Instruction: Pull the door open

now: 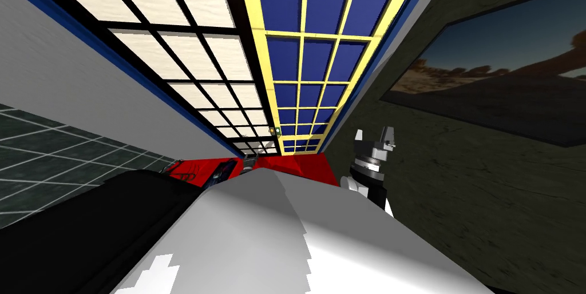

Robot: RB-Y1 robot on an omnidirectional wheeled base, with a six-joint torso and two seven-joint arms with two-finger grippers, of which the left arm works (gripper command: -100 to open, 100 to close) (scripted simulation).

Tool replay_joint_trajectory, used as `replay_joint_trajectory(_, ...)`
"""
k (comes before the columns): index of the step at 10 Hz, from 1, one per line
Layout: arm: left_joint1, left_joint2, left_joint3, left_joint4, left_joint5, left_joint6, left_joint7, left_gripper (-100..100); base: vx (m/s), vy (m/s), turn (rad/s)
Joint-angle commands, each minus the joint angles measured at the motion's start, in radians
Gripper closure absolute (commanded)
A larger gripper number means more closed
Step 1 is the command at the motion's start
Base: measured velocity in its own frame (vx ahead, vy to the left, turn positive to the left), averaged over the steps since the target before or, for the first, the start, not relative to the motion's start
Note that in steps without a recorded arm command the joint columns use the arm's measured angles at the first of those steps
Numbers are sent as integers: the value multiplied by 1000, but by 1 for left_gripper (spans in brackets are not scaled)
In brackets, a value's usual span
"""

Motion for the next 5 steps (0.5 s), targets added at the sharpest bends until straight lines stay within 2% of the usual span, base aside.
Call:
replay_joint_trajectory(1,4,14,15,29,6,-5,-11,-100,-96,-13,49)
replay_joint_trajectory(2,24,26,36,46,12,1,-20,-100,-155,-19,136)
replay_joint_trajectory(3,29,29,43,51,14,3,-22,-100,-146,-16,108)
replay_joint_trajectory(5,35,32,49,56,16,5,-25,-100,-58,11,16)
